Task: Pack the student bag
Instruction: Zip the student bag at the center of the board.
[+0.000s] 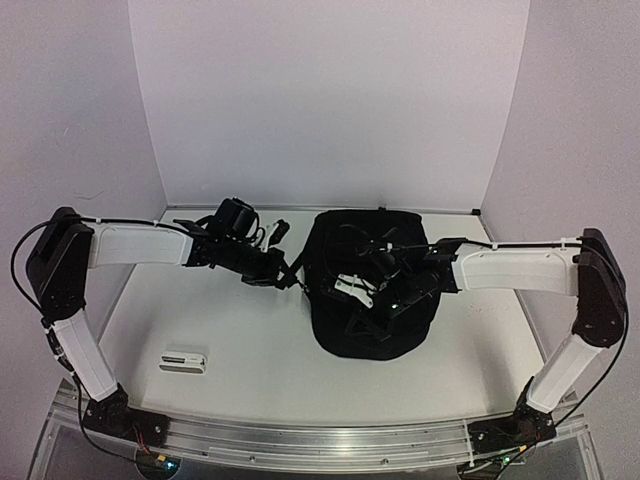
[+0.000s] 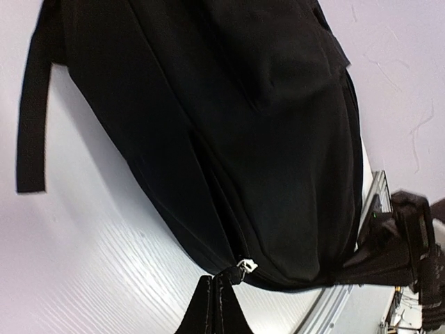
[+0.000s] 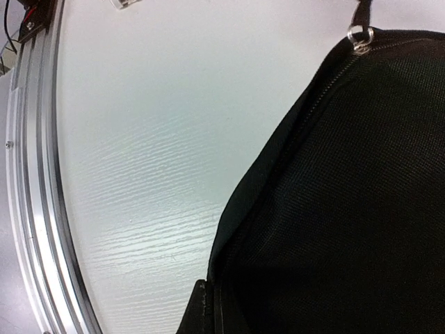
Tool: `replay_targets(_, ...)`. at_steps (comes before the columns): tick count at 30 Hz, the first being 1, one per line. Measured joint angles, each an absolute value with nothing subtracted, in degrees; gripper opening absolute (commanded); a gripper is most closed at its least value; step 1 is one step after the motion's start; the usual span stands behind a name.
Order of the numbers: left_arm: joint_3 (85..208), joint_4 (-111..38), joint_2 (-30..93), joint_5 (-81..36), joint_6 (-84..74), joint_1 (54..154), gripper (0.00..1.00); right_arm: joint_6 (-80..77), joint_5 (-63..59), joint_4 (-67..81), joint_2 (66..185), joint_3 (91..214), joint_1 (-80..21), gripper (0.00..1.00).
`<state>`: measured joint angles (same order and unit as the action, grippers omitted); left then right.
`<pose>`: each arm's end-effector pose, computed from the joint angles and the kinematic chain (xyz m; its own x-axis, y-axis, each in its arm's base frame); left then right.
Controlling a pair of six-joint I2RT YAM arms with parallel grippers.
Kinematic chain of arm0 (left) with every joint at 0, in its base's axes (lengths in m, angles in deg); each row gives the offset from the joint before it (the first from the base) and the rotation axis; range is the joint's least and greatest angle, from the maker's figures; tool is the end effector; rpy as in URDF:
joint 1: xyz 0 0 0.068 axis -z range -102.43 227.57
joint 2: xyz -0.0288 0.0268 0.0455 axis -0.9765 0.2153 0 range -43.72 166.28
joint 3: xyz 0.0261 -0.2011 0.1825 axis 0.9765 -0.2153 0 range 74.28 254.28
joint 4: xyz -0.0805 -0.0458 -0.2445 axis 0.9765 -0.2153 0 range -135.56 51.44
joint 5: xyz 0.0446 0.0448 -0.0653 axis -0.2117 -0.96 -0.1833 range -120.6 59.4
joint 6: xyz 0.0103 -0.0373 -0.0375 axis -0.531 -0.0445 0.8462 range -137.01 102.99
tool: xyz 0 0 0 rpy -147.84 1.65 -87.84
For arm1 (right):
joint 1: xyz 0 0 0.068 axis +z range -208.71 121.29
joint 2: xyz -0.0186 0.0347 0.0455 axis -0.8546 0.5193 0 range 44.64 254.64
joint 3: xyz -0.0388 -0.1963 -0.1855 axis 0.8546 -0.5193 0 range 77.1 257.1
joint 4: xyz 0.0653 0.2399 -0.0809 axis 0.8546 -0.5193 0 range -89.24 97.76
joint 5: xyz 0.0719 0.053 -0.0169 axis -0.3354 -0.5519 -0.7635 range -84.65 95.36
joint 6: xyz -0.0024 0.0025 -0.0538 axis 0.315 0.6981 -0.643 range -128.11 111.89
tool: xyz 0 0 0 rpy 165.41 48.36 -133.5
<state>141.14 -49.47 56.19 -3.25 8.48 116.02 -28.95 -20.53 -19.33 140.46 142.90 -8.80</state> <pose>0.2870 -0.2488 0.2169 -0.8399 0.1788 -0.5125 0.4983 0.6281 -0.5976 0.2112 0.2751 0.2165 -0.2063 -0.7420 -0.6378 -0.9783 0.1436 0.1494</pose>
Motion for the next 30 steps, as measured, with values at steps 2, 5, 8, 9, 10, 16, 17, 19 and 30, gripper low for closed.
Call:
replay_targets(2, 142.5, -49.4, 57.5, -3.3, 8.5, 115.0, 0.0, -29.5, -20.9, -19.2, 140.4, 142.3, -8.7, 0.0)
replay_targets(5, 144.1, -49.5, 59.5, -2.6, 8.6, 113.6, 0.0, -30.2, -21.1, -18.8, 140.3, 141.9, -8.3, 0.0)
replay_targets(8, 146.3, -49.5, 61.7, -2.1, 8.7, 112.5, 0.0, -30.6, -21.1, -18.9, 140.3, 141.8, -7.7, 0.0)
replay_targets(9, 147.3, -49.5, 62.5, -2.0, 8.7, 112.0, 0.0, -30.7, -21.1, -18.9, 140.3, 141.8, -7.4, 0.0)
replay_targets(10, 148.3, -49.5, 63.3, -1.8, 8.8, 111.6, 0.0, -30.7, -21.1, -19.0, 140.3, 141.9, -7.0, 0.0)
replay_targets(16, 150.9, -49.5, 66.1, 1.7, 10.7, 108.9, 0.0, -30.7, -20.5, -18.9, 142.4, 145.3, -3.2, 0.0)
replay_targets(17, 150.9, -49.5, 66.3, 2.4, 11.0, 108.5, 0.0, -30.6, -20.5, -19.0, 143.2, 146.3, -2.6, 0.0)
replay_targets(19, 151.0, -49.5, 66.5, 3.6, 11.6, 107.7, 0.0, -30.4, -20.4, -19.6, 145.2, 148.9, -2.0, 0.0)
replay_targets(30, 151.6, -46.4, 66.9, 1.9, 12.6, 103.6, 0.5, -22.9, -24.8, -26.3, 152.7, 170.7, -2.1, 0.69)
